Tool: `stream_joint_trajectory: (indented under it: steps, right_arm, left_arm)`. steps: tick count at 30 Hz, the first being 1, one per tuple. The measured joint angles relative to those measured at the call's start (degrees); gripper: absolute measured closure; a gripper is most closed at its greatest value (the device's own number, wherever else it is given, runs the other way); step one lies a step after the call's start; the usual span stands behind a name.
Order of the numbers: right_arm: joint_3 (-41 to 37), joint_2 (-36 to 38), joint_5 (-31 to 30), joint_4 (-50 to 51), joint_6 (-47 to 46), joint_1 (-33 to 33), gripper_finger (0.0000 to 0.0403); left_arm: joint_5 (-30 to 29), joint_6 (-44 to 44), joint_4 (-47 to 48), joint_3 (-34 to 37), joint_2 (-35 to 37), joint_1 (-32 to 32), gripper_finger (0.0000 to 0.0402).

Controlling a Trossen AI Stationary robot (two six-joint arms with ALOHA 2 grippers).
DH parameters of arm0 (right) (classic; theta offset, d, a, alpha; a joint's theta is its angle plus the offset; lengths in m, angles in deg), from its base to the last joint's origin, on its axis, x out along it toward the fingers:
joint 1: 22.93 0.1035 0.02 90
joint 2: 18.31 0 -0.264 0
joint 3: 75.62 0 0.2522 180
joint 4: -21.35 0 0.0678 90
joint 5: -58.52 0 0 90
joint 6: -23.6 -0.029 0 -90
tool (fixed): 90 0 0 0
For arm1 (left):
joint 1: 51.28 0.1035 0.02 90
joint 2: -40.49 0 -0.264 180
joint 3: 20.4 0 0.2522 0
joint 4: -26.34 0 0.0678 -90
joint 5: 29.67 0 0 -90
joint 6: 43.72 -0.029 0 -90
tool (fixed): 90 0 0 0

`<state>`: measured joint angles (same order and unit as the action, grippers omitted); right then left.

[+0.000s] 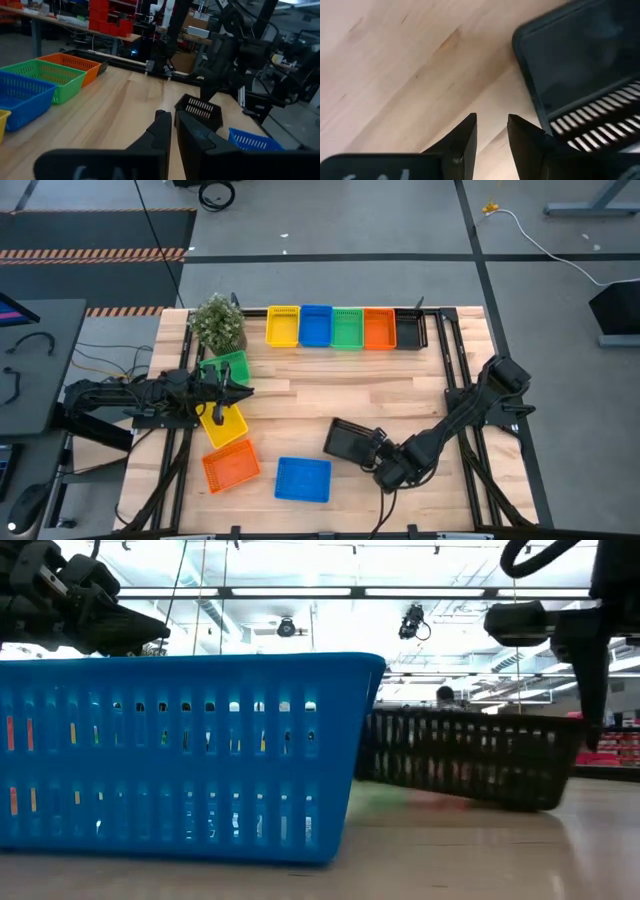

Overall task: Stack baskets by color
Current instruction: Stack the bottom black bin on top of the black bin

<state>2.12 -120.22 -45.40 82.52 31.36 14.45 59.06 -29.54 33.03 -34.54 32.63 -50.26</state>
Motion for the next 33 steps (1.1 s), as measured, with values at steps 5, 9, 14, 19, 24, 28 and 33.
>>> stream_joint_trajectory:
  steps: [5, 9, 14, 19, 24, 28, 33]
  right_arm:
    - [1.3, 0.4, 0.5, -0.5, -0.5, 0.0, 0.0292]
    - [3.5, 2.4, 1.5, -0.8, 0.4, 0.1, 0.0292]
    - [3.8, 4.1, -1.2, -0.9, 6.8, -0.8, 0.0292]
    - [1.6, 4.1, -2.2, -4.1, 15.6, -3.1, 0.0292]
    - [-1.2, 4.1, -1.6, -8.2, 20.6, -5.1, 0.0292]
    - [-2.2, 4.0, -0.8, -9.4, 22.9, -6.0, 0.0292]
    - [-2.8, 4.0, -0.4, -10.7, 23.1, -6.1, 0.0292]
  left_arm:
    - [0.0, 0.3, 0.0, 0.0, 0.0, 0.0, 0.0371]
    - [0.0, 1.7, 0.0, 0.0, 0.0, 0.0, 0.0367]
    - [0.0, 3.6, 0.1, 0.0, 0.0, 0.0, 0.0363]
    - [0.0, 3.3, 0.1, 0.0, 0.0, 0.0, 0.0369]
    - [0.0, 3.3, 0.1, 0.0, 0.0, 0.0, 0.0371]
    - [0.0, 3.3, 0.1, 0.0, 0.0, 0.0, 0.0366]
    - [0.0, 3.3, 0.1, 0.0, 0.0, 0.0, 0.0364]
